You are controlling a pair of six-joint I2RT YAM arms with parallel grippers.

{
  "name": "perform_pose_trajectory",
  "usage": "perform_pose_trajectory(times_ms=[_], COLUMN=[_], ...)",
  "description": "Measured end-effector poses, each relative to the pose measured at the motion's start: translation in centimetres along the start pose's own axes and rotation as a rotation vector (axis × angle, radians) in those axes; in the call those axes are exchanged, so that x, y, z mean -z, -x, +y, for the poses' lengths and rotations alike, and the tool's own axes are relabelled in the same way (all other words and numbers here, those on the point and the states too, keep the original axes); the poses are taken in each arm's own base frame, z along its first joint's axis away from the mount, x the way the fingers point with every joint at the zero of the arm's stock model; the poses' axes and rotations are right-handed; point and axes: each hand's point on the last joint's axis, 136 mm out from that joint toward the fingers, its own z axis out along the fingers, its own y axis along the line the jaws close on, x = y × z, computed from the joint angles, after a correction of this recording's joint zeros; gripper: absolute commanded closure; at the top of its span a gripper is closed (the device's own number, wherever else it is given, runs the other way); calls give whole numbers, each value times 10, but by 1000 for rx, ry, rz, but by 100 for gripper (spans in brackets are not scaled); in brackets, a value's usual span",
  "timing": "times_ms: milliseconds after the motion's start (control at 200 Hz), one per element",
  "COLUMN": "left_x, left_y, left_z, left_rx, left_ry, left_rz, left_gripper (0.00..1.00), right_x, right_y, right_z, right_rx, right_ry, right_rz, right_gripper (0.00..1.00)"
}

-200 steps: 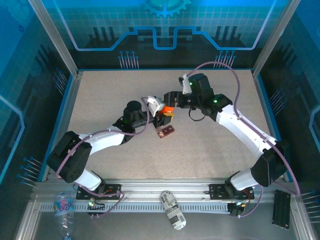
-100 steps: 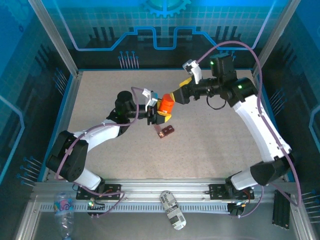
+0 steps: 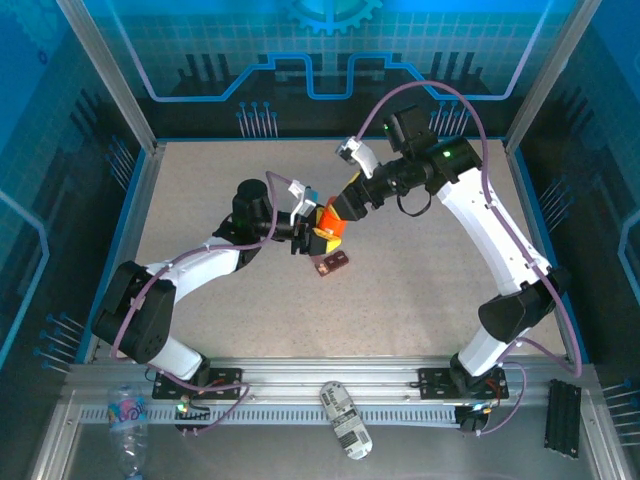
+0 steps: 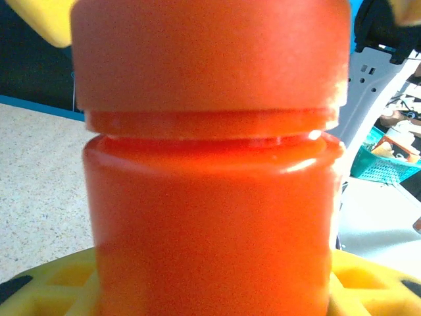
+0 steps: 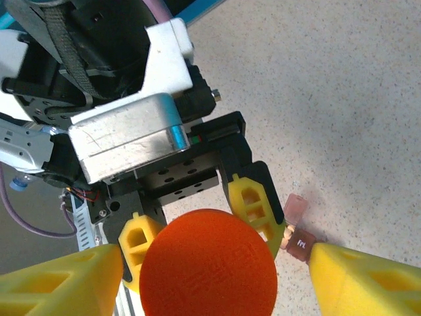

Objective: Sort the pills into containers

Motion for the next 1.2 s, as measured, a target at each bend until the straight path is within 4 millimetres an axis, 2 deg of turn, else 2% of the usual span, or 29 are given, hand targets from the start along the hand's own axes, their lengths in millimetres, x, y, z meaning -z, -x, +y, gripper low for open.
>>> perform_pose_trajectory(times_ms=[190, 300, 390, 500, 560, 610, 740, 971, 1011, 1156, 1201], left_x=[0, -1, 0, 1, 1, 1, 4, 9, 10, 11, 11], left_y=[2, 3, 1, -1, -2, -5, -16, -27, -27, -22, -18], left_z=[-1, 0, 0, 1, 3, 7, 21, 37, 40, 45, 44], left_rx=[4, 7, 19, 29, 30, 40, 62, 36, 35, 10, -9], left_ry=[-5, -5, -4, -3, 8, 31, 105, 198, 216, 246, 243], left_rz=[5, 6, 11, 17, 20, 25, 53, 74, 73, 56, 44], left_gripper=[100, 100, 100, 100, 100, 100, 100, 100, 100, 100, 100], right_x=[-4, -6, -7, -8, -10, -14, -27, -38, -39, -40, -36], right_y=[-5, -6, -5, -6, -7, -8, -12, -11, -9, -4, -4], right_z=[-2, -3, -1, -2, -5, -10, -22, -33, -36, -40, -42], right_rx=[-11, -17, -8, -30, -63, -107, -253, -447, -472, -503, -500], right_ry=[4, 11, 20, 18, 4, -19, -146, -377, -392, -372, -355], right_rz=[24, 29, 27, 28, 28, 21, -25, -170, -187, -210, -211], right_gripper=[29, 42, 60, 71, 73, 78, 78, 72, 66, 28, 22])
